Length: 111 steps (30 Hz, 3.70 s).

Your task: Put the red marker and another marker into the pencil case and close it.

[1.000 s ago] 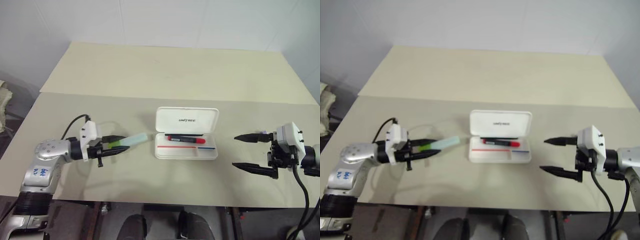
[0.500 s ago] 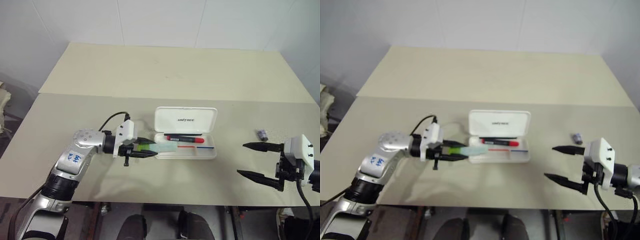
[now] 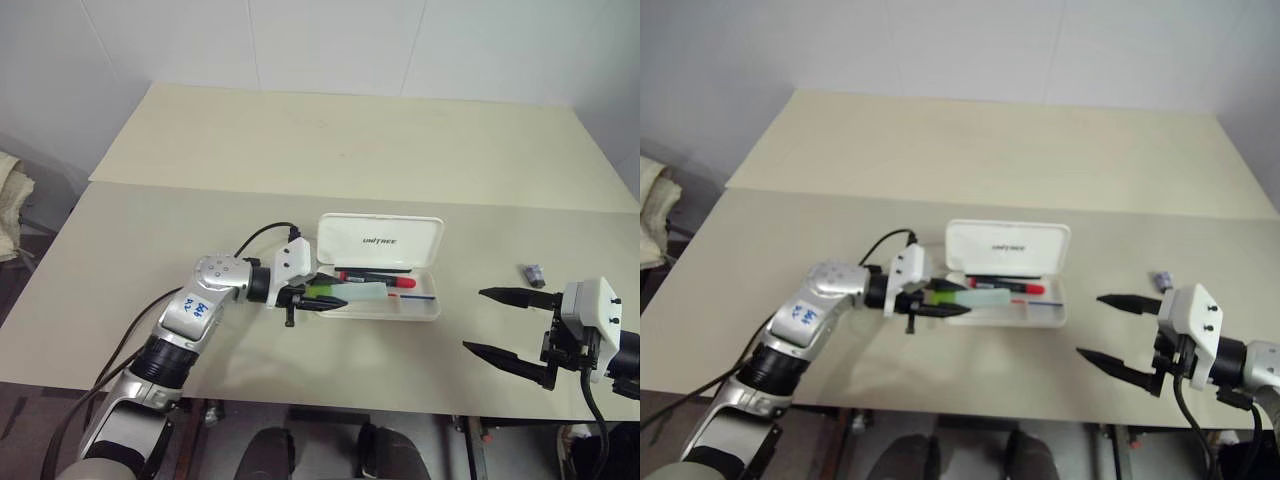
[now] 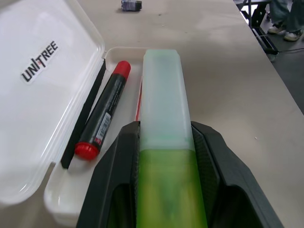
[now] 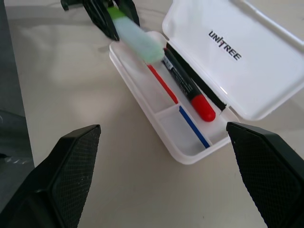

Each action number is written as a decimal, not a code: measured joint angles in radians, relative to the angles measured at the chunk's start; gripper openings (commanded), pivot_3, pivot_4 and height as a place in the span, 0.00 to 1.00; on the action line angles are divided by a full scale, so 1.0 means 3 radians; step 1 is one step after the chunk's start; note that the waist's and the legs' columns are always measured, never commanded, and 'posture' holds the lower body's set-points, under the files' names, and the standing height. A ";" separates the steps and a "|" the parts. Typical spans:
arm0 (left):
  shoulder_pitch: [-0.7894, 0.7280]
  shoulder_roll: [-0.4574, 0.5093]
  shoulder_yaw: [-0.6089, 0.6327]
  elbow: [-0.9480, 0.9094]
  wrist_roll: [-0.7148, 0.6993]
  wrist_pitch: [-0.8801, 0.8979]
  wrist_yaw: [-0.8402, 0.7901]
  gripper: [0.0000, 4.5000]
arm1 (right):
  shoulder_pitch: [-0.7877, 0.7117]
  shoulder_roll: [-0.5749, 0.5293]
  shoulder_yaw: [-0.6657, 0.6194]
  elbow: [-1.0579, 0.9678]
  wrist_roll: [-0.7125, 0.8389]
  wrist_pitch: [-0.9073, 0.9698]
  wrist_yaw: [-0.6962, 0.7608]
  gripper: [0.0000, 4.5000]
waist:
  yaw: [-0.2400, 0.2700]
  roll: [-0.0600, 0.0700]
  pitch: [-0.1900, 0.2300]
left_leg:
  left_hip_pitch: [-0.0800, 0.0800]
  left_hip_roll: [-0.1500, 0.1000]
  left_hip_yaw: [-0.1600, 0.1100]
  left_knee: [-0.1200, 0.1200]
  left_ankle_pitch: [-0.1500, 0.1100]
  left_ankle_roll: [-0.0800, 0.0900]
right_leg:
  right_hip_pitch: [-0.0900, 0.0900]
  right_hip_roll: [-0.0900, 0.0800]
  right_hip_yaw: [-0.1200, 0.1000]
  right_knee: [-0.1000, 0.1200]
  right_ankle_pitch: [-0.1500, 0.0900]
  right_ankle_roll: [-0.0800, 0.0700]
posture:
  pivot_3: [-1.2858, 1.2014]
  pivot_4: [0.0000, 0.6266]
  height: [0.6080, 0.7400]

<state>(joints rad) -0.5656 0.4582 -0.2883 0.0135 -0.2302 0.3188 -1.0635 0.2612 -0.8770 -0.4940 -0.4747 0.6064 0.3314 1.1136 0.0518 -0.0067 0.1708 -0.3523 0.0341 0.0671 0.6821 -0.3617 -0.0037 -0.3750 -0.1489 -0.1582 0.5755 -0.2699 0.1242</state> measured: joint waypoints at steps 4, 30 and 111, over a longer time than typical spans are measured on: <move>-0.0022 -0.0088 -0.0077 0.0022 0.0037 -0.0007 -0.0005 0.25 | 0.0042 0.0021 -0.0052 -0.0054 0.0016 0.0013 -0.0064 1.00 | 0.0005 0.0000 0.0000 | 0.0000 0.0000 -0.0001 0.0000 0.0000 0.0000 | 0.0000 0.0000 0.0000 0.0000 0.0000 0.0000 | 0.52 0.24 1.00; -0.0170 -0.0362 -0.0182 0.0396 0.0279 -0.0131 0.0045 0.94 | 0.0115 0.0056 -0.0123 -0.0379 0.0115 0.0152 -0.0328 1.00 | 0.0005 0.0000 0.0000 | 0.0000 -0.0001 -0.0002 0.0001 0.0001 0.0002 | 0.0001 0.0000 0.0000 0.0000 0.0000 0.0000 | 0.52 0.24 1.00; 0.0020 0.0448 0.0874 0.0370 -0.0422 -0.0376 -0.0421 1.00 | -0.2189 0.0473 0.1641 0.1451 -0.0262 0.0115 0.0467 0.09 | -0.0114 0.0000 -0.0001 | -0.0002 0.0000 -0.0003 0.0000 0.0006 -0.0003 | -0.0004 0.0000 0.0000 0.0010 0.0000 0.0001 | 0.52 0.24 1.00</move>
<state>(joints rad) -0.5597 0.5926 -0.0262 0.1245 -0.3568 0.2062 -1.1898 -0.3955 -0.7352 -0.0017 -0.0394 0.5277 0.3660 1.2537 0.0176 -0.0066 0.1705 -0.3529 0.0341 0.0662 0.6820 -0.3600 -0.0045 -0.3763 -0.1490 -0.1581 0.5784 -0.2698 0.1245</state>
